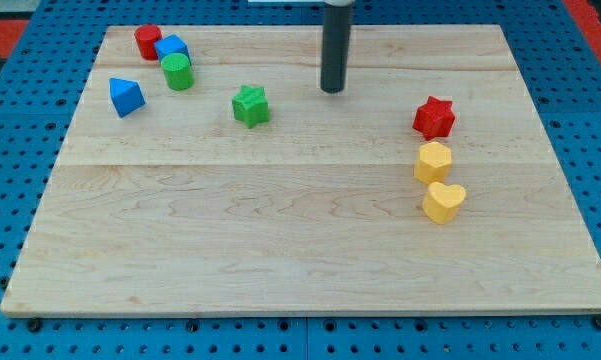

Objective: Drag the red circle into blue cube

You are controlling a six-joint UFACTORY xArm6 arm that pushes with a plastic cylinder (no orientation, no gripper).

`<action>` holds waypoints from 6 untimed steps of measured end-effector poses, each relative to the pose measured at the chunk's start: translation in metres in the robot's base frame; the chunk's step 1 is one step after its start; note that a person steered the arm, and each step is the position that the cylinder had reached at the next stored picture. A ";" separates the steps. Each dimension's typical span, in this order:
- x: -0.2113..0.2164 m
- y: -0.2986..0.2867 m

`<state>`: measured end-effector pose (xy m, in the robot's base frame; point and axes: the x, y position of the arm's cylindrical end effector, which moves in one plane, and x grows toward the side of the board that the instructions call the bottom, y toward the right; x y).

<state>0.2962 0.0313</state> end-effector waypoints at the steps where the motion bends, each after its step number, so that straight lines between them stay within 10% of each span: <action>1: -0.047 -0.021; 4: -0.093 -0.281; 6: -0.082 -0.335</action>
